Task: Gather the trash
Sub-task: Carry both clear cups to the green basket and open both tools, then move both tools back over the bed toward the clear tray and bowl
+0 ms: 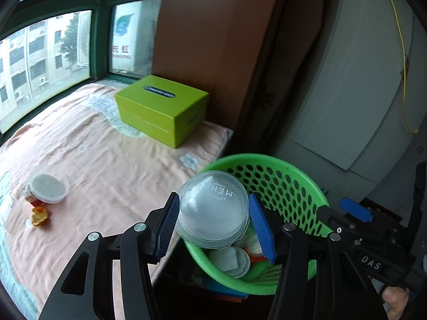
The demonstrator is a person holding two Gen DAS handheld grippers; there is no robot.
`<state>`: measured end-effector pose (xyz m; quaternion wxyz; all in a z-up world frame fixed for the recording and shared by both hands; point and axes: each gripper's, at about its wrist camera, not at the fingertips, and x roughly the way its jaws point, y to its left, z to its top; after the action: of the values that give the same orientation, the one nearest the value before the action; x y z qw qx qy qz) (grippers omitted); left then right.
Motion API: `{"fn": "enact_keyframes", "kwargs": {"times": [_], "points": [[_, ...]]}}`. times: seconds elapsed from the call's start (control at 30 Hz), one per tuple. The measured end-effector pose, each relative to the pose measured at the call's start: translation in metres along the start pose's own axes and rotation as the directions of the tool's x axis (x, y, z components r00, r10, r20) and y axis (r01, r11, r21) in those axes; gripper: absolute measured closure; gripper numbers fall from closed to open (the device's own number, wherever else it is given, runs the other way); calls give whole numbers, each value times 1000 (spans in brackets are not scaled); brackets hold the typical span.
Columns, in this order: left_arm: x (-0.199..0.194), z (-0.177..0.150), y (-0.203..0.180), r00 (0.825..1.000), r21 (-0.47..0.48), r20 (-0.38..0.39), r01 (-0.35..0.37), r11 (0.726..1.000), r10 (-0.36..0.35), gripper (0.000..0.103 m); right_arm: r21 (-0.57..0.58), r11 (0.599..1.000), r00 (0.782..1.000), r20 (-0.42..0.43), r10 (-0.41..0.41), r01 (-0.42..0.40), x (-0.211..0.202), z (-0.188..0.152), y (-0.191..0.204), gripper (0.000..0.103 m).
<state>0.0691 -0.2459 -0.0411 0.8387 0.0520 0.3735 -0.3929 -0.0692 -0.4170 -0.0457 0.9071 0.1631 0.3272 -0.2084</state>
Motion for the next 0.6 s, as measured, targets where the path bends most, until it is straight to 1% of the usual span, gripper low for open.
{"fn": "enact_keyframes", "kwargs": {"times": [0.2,0.3,0.37,0.6], "points": [[14,-2,-17,998,28,-34,44,999,-43,51,21,1000,1000,11,1,-1,-2,2,-7,27],[17,-3,-22,998,35,-44,54,998,-52,48,25,1000,1000,14,-1,0,-4,2,-9,27],[17,-4,-24,997,33,-41,62,998,-61,42,27,1000,1000,15,-1,0,-4,2,-10,26],[9,-5,-12,999,19,-31,28,999,-27,41,19,1000,1000,14,22,-22,-3,4,-2,24]]}}
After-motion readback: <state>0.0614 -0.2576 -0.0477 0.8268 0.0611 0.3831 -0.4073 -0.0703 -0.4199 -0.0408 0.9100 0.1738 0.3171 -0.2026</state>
